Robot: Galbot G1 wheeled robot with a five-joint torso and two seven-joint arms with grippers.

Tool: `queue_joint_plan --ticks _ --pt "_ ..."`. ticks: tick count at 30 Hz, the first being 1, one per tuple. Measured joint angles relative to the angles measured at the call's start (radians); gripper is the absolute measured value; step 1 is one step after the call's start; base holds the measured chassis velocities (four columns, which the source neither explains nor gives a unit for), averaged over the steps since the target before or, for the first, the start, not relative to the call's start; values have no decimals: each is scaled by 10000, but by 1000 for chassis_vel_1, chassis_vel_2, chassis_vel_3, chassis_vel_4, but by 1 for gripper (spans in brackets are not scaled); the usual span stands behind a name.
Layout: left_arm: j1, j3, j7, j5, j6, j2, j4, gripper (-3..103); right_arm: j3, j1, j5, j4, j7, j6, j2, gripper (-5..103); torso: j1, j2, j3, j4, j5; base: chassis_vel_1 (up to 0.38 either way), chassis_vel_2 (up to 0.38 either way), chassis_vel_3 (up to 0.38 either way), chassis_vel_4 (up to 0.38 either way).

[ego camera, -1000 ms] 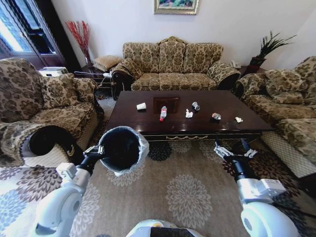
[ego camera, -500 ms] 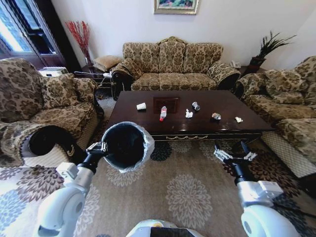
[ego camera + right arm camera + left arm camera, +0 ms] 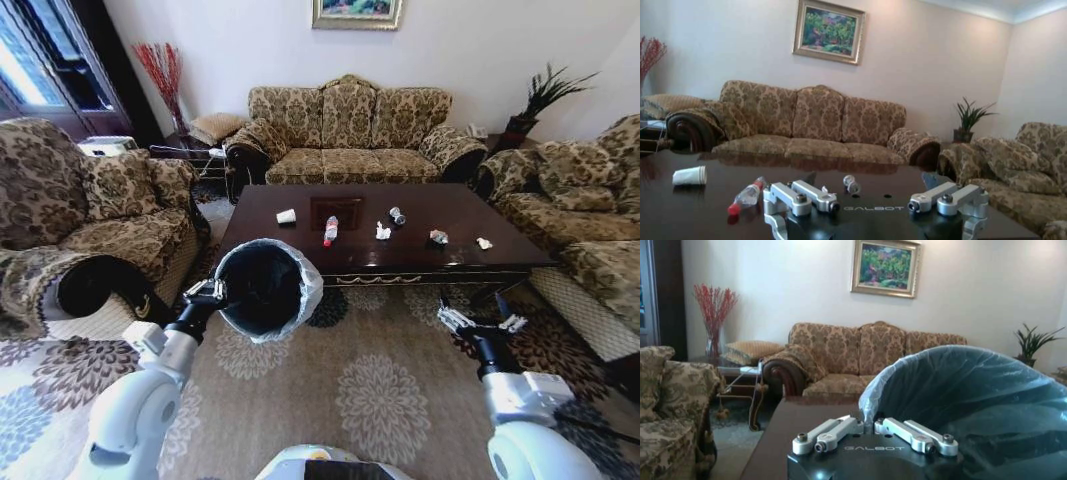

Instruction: Move to the front of the table and place the trash on the table into the trash bin.

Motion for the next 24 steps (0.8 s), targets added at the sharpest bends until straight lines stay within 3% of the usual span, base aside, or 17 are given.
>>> queue_joint_plan --ticks 10,18,24 --pt "161 -187 42 157 -22 -189 -129 3 -149 262 76 -6 -87 26 -355 100 6 -3 3 1 1 -155 198 176 -162" --pt "-10 1 105 317 -64 -66 71 3 -200 460 17 -9 -144 -50 -76 100 10 -5 4 -2 -1 -149 183 198 -119" --pt "-6 -6 81 306 0 -38 159 3 -164 463 167 -10 -96 -411 38 100 1 -4 1 1 -1 10 73 73 10"
